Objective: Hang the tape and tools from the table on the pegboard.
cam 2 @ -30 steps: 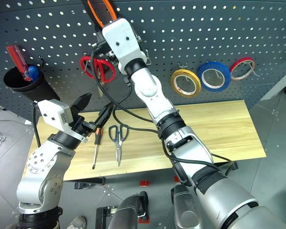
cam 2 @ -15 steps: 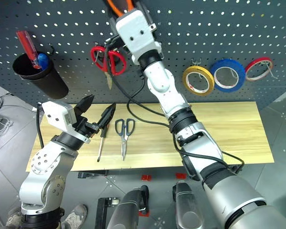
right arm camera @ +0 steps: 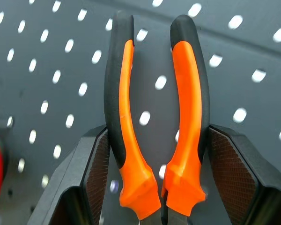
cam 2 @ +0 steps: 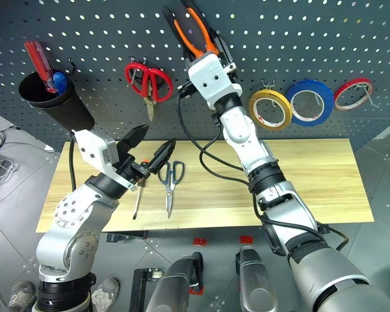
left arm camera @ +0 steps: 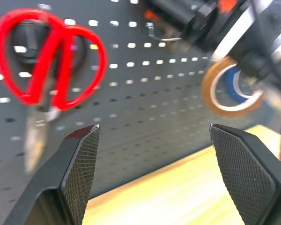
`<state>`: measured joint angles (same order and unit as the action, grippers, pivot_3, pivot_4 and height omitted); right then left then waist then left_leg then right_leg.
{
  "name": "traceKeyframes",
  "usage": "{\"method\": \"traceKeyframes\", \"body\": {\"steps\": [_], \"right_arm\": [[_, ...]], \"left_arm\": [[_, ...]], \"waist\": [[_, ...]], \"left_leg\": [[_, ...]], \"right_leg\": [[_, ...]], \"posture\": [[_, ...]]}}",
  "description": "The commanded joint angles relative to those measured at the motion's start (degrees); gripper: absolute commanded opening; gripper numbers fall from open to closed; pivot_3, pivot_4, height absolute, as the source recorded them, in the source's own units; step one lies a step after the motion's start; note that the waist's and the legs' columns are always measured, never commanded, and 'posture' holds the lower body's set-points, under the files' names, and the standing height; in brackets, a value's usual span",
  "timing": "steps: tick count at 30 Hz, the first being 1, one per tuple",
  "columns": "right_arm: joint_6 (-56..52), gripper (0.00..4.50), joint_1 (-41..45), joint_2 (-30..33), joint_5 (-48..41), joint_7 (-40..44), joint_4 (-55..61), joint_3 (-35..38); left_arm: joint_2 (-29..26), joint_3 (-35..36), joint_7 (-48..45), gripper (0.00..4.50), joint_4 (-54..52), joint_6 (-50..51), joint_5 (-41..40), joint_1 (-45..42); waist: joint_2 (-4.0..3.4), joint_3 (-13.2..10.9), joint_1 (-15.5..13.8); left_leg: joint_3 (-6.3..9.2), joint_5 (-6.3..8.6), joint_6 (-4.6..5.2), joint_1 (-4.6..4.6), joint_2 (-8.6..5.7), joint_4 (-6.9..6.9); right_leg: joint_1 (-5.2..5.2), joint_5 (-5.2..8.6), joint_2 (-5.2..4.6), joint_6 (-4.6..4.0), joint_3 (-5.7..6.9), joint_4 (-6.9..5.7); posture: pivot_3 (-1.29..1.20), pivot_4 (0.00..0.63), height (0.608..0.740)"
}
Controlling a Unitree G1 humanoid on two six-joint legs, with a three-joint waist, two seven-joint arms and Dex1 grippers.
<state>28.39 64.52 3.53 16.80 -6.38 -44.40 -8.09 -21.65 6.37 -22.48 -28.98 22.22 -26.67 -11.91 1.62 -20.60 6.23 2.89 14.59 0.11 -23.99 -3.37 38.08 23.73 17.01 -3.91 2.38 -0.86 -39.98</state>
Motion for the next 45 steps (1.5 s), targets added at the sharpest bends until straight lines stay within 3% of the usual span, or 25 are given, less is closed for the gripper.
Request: {"method": "traceKeyframes", "body": {"steps": [1,7,14,19,21,24,29,35,39,45], "right_arm": [[-0.4,2.81,0.2,0.4,-0.1,-1.4,2.3,0.8],[-11.6,2.81,-3.1,-2.1,-8.3,4.2,4.6,4.6],[-24.0,2.81,-11.0,-2.1,-11.4,9.0,17.4,4.4],[-30.9,4.46,-15.3,-1.5,-11.9,12.3,26.3,3.0],[-33.0,4.46,-16.5,-1.2,-12.2,13.8,29.3,2.6],[-37.3,4.50,-18.0,-0.4,-13.3,18.0,33.6,1.7],[-52.7,4.50,-23.4,2.7,-21.7,32.7,47.8,-3.3],[-72.0,4.50,-32.8,14.3,-32.3,47.2,69.9,-12.7],[-76.2,4.50,-36.4,20.3,-36.1,51.4,76.4,-14.9],[-77.9,4.50,-35.4,20.3,-37.3,49.7,76.8,-14.5]], "left_arm": [[-0.8,0.4,-1.0,3.94,-1.2,-0.3,-0.4,-0.5],[-1.0,0.2,-1.0,3.94,-0.5,-0.4,0.5,-0.2],[0.3,0.5,2.1,3.94,-0.4,0.9,1.8,2.1],[2.2,0.4,4.0,3.94,-1.2,2.6,1.2,5.4],[2.7,0.7,5.0,3.94,-1.0,3.9,0.8,6.5],[3.9,1.5,6.6,4.44,-0.3,5.9,0.2,7.2],[3.3,-0.8,12.2,4.48,0.8,13.4,5.2,9.1],[6.4,-1.8,20.1,4.48,8.4,26.5,8.4,6.4],[9.9,-0.8,23.0,4.48,14.5,28.3,9.7,2.8],[13.1,-0.5,25.0,4.48,24.0,26.8,12.3,-3.2]], "waist": [[0.00,0.0,0.0],[0.00,0.0,0.1],[0.04,0.1,-0.3],[0.12,0.1,-0.1],[0.12,0.1,0.2],[0.13,0.1,0.8],[0.13,0.1,1.7],[0.14,0.1,1.7],[0.16,0.1,1.5],[0.21,0.1,1.8]], "left_leg": [[-0.01,0.00,0.00,-0.01,0.00,0.00],[0.01,-0.01,0.01,0.06,0.03,0.02],[0.20,-0.01,0.17,0.16,0.04,0.04],[0.20,-0.03,0.13,0.05,0.03,-0.03],[0.16,-0.11,0.00,-0.14,0.03,-0.04],[0.09,-0.18,-0.10,-0.45,0.06,-0.02],[0.12,-0.10,0.03,-0.45,0.22,-0.06],[0.18,-0.03,0.14,-0.49,0.20,-0.01],[0.23,-0.03,0.14,-0.50,0.19,0.01],[0.21,-0.04,0.13,-0.50,0.20,0.00]], "right_leg": [[0.00,0.00,0.00,0.00,0.00,0.02],[-0.07,-0.03,0.01,-0.04,0.02,0.00],[-0.24,-0.16,0.06,-0.06,0.12,0.04],[-0.14,-0.16,0.06,-0.06,0.11,0.14],[0.06,-0.16,0.05,-0.06,0.06,0.12],[0.44,-0.18,0.09,-0.06,0.03,0.02],[0.40,-0.17,0.25,-0.06,0.04,0.08],[0.40,-0.17,0.25,-0.06,0.04,0.12],[0.38,-0.18,0.24,-0.05,0.11,0.12],[0.39,-0.19,0.26,-0.02,0.12,0.12]], "posture": [[-0.13,0.400,0.740],[-0.14,0.383,0.740],[-0.17,0.368,0.740],[-0.19,0.354,0.740],[-0.20,0.349,0.740],[-0.21,0.347,0.740],[-0.22,0.353,0.740],[-0.25,0.363,0.740],[-0.25,0.365,0.740],[-0.27,0.367,0.740]]}}
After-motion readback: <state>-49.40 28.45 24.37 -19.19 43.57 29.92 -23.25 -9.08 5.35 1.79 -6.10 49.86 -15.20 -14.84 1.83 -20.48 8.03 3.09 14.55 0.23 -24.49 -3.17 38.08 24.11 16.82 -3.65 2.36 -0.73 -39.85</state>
